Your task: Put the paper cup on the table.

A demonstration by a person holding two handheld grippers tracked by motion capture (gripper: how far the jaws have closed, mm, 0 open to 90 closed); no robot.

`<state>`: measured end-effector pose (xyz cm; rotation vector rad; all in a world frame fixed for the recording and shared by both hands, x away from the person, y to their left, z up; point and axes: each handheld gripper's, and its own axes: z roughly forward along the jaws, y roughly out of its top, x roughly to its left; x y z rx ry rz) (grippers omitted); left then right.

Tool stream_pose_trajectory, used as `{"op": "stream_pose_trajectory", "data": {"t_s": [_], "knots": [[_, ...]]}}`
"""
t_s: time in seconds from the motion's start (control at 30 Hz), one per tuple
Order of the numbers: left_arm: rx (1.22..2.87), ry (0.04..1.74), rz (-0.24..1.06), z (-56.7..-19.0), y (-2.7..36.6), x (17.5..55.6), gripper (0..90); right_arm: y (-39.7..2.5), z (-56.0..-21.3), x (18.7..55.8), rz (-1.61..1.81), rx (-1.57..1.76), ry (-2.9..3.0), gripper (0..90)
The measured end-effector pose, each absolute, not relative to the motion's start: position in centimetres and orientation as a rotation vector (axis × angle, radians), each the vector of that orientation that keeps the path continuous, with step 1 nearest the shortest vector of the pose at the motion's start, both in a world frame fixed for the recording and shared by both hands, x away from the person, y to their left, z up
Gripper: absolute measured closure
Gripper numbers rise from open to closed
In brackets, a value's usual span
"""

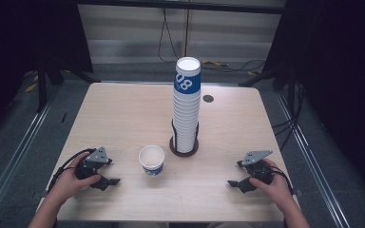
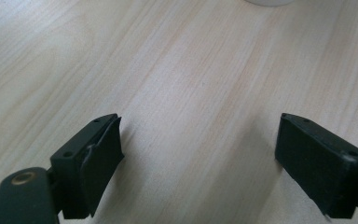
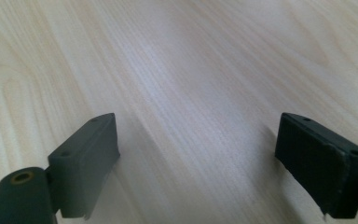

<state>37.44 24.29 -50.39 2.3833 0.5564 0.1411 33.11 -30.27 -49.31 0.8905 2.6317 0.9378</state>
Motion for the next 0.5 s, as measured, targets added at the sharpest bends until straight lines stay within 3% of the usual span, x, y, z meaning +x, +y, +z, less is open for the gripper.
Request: {"op": "stream_pose_trajectory", "data": {"t_s": [0.5], "knots": [[2.34, 0.552, 0.162, -51.04, 24.39, 37.55, 4.8, -31.02, -50.16, 32.81, 1.048, 0.892, 2.54, 10.1]]}}
